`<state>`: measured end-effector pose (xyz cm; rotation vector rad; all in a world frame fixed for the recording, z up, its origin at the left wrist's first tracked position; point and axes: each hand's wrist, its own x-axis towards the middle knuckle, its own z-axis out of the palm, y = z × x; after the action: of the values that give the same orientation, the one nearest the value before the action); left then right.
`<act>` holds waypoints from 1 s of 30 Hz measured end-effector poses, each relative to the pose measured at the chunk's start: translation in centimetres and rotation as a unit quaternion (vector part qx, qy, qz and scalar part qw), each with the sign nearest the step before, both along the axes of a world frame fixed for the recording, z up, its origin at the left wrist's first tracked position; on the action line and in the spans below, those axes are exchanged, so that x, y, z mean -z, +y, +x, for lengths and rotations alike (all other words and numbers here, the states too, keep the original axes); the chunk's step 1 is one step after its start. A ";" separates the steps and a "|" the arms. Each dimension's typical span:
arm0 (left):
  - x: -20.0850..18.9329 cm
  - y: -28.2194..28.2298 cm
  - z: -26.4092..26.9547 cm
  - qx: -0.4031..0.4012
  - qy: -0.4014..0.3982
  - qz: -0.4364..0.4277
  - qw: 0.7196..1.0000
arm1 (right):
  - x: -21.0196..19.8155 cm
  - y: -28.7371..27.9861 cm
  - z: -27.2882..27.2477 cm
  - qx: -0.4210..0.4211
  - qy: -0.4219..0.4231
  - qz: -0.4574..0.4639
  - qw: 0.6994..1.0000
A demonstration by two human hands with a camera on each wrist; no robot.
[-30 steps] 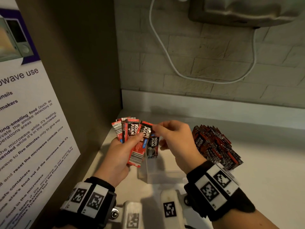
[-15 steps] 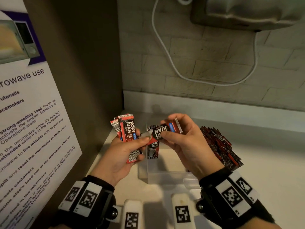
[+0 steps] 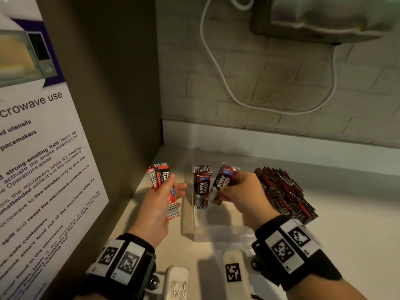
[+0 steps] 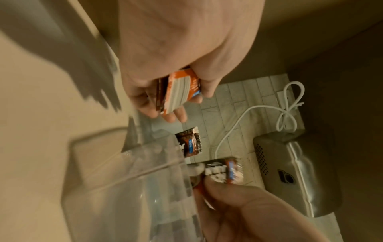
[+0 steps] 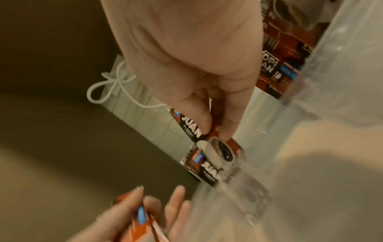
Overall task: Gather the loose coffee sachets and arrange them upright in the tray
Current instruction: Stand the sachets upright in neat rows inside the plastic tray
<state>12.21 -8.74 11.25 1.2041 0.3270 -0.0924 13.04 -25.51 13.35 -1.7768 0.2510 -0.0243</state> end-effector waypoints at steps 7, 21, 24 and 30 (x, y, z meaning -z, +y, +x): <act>-0.2 -1.1 -0.5 0.056 0.005 -0.053 0.997 | 3.0 1.7 2.1 0.024 0.077 -0.140 0.987; -1.2 -1.6 -0.7 0.154 -0.077 -0.090 0.981 | 3.3 3.7 2.2 -0.091 0.009 -0.354 0.931; -1.4 -1.7 -0.6 0.154 -0.075 -0.092 0.981 | 3.3 3.8 2.3 -0.098 0.002 -0.382 0.919; -1.3 -1.9 -0.4 0.164 -0.079 -0.089 0.979 | 3.0 3.7 2.1 -0.099 -0.009 -0.404 0.909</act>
<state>11.79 -10.60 12.54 1.0711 -0.0216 -0.3036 15.13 -21.77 10.37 -2.6229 0.0348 0.0031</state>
